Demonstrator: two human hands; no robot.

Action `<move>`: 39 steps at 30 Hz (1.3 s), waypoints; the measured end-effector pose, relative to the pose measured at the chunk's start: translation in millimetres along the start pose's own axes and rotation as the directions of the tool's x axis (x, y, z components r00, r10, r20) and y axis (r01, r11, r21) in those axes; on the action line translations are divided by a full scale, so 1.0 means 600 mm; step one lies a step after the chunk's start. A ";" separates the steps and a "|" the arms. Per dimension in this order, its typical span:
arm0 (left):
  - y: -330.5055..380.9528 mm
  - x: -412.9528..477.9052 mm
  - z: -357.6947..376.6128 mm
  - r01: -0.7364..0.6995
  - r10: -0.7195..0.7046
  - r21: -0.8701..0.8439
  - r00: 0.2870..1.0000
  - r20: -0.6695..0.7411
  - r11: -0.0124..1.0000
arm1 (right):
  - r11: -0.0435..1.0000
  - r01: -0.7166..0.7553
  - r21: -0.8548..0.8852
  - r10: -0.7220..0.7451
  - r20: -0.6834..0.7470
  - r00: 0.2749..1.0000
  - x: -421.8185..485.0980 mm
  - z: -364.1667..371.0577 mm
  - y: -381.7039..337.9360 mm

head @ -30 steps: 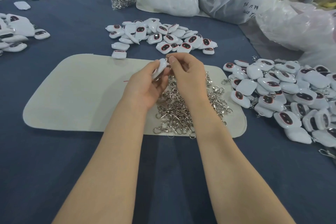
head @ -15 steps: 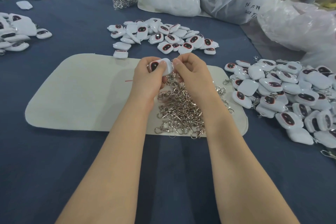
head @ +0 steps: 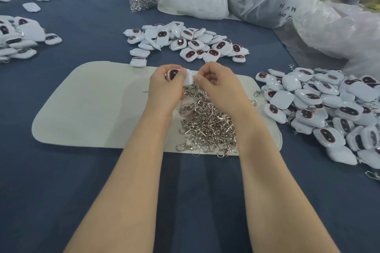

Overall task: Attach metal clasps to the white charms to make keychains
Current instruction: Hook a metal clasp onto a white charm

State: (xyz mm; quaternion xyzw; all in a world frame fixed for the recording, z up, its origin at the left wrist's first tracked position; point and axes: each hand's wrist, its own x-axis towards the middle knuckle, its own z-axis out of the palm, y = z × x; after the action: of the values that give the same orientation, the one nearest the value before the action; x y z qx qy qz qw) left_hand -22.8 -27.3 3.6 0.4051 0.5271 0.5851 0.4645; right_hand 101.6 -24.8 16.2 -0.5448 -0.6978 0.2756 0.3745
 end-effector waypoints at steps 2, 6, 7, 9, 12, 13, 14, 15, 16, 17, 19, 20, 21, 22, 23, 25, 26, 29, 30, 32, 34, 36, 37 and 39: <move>-0.003 -0.006 0.002 -0.238 0.244 0.310 0.970 0.021 0.920 | 0.992 -0.043 -0.116 0.048 0.042 0.998 0.004 -0.003 0.008; -0.008 -0.018 0.008 -0.440 0.419 0.514 0.893 0.166 0.736 | 0.987 -0.152 0.049 0.151 0.034 0.988 0.000 -0.004 0.018; -0.006 -0.018 0.008 -0.436 0.423 0.487 0.894 0.144 0.756 | 0.970 -0.169 0.172 0.170 0.010 0.985 -0.002 -0.002 0.017; -0.002 -0.015 0.008 -0.387 0.395 0.374 0.917 0.060 0.843 | 0.915 -0.162 0.369 0.179 -0.011 0.984 -0.002 0.004 0.012; 0.007 -0.007 0.006 -0.105 0.106 0.018 0.993 -0.044 0.994 | 0.895 -0.109 0.432 0.126 -0.009 0.992 -0.001 0.010 0.005; 0.009 -0.006 0.005 0.020 -0.023 -0.111 0.999 -0.029 0.994 | 0.902 -0.090 0.421 0.106 -0.015 0.994 -0.001 0.011 0.003; 0.012 -0.005 0.004 0.132 -0.134 -0.229 0.991 0.008 0.964 | 0.910 -0.069 0.409 0.087 -0.026 0.996 -0.002 0.011 0.002; 0.015 -0.005 0.003 0.225 -0.218 -0.333 0.974 0.059 0.916 | 0.915 -0.047 0.401 0.068 -0.037 0.997 -0.003 0.011 0.001; 0.018 -0.006 0.002 0.295 -0.273 -0.415 0.955 0.112 0.861 | 0.917 -0.026 0.399 0.049 -0.048 0.998 -0.003 0.010 -0.001; 0.020 -0.007 0.000 0.344 -0.304 -0.475 0.939 0.161 0.810 | 0.917 -0.007 0.398 0.033 -0.057 0.998 -0.004 0.010 -0.003; 0.022 -0.009 -0.001 0.389 -0.322 -0.536 0.921 0.219 0.749 | 0.923 0.018 0.384 0.013 -0.077 0.997 -0.004 0.010 -0.006; 0.023 -0.010 -0.001 0.395 -0.323 -0.542 0.919 0.227 0.742 | 0.929 0.026 0.368 0.005 -0.083 0.997 -0.004 0.011 -0.008; 0.023 -0.010 0.000 0.395 -0.323 -0.538 0.919 0.228 0.745 | 0.936 0.033 0.351 -0.002 -0.088 0.996 -0.004 0.012 -0.009; 0.022 -0.010 0.000 0.393 -0.321 -0.529 0.920 0.227 0.752 | 0.943 0.036 0.332 -0.006 -0.093 0.996 -0.003 0.013 -0.009; 0.022 -0.010 0.001 0.388 -0.318 -0.524 0.922 0.222 0.759 | 0.949 0.036 0.314 -0.005 -0.099 0.995 -0.003 0.014 -0.009; 0.019 -0.007 0.003 0.362 -0.311 -0.509 0.932 0.185 0.781 | 0.959 0.026 0.281 0.006 -0.112 0.994 -0.003 0.015 -0.008; 0.017 -0.006 0.004 0.334 -0.299 -0.484 0.942 0.151 0.809 | 0.965 0.018 0.261 0.013 -0.116 0.993 -0.003 0.014 -0.007; 0.007 -0.004 0.008 0.194 -0.202 -0.280 0.979 -0.002 0.940 | 0.989 -0.008 0.146 0.025 -0.110 0.994 0.001 0.012 -0.004; 0.004 -0.004 0.010 0.130 -0.143 -0.193 0.988 -0.053 0.973 | 0.995 -0.011 0.102 0.022 -0.109 0.994 0.002 0.011 -0.002; 0.000 -0.006 0.011 -0.039 0.038 0.000 0.992 -0.117 0.999 | 1.000 -0.011 0.024 0.014 -0.111 0.994 0.004 0.009 0.001; 0.000 -0.012 0.011 -0.226 0.246 0.183 0.965 -0.095 0.957 | 0.999 -0.002 -0.042 -0.003 -0.123 0.992 0.003 0.008 0.003; 0.001 -0.017 0.010 -0.340 0.370 0.311 0.928 -0.041 0.888 | 0.995 0.015 -0.096 -0.028 -0.139 0.990 0.002 0.009 0.003; 0.000 -0.018 0.010 -0.369 0.402 0.357 0.916 -0.021 0.858 | 0.992 0.021 -0.121 -0.039 -0.141 0.989 0.002 0.009 0.002; -0.003 -0.019 0.009 -0.397 0.436 0.435 0.900 0.011 0.808 | 0.985 0.037 -0.171 -0.059 -0.127 0.990 0.001 0.012 0.002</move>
State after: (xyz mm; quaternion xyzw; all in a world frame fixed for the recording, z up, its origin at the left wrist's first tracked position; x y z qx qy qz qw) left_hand -14.4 -36.9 2.7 0.5758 0.5606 0.5602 0.2008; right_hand 96.4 -23.5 11.5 -0.5745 -0.7054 0.1700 0.3787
